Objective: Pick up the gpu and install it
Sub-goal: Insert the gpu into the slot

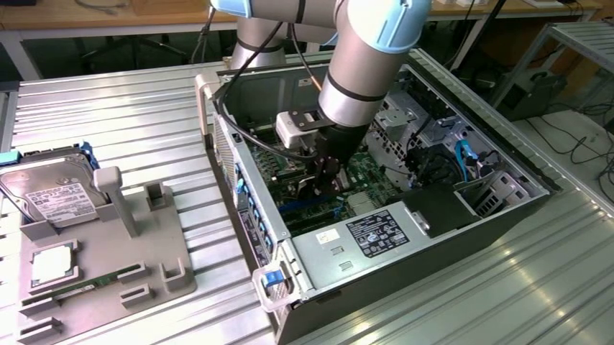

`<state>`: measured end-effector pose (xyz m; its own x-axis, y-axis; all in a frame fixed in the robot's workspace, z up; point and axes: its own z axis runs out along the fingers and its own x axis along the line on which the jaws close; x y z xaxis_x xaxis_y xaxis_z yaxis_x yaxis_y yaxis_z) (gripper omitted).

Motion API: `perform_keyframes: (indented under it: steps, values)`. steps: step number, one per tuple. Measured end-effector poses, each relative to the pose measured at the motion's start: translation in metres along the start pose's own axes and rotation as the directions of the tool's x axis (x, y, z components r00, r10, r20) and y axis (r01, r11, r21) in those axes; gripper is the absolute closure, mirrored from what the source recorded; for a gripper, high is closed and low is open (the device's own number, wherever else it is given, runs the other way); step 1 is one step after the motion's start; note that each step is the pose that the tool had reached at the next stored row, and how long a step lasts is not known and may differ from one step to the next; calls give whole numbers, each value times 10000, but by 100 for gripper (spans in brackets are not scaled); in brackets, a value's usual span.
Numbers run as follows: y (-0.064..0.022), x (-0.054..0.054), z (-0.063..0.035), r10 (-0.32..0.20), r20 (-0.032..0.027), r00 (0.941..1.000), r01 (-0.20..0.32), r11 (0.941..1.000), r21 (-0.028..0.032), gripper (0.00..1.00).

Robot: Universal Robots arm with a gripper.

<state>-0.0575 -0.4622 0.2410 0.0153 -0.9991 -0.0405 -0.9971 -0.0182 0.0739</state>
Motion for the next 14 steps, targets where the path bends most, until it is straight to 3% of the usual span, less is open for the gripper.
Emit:
perform_keyframes:
  steps: [4, 5, 14]
  values:
    - [-1, 4, 46, 1, -16, 10000, -1, 10000, -7, 72]
    - [-3, 0, 64, -1, 24, 10000, 1, 10000, 8, 72]
    - [-2, 2, 57, 0, 2, 10000, 0, 10000, 0, 72]
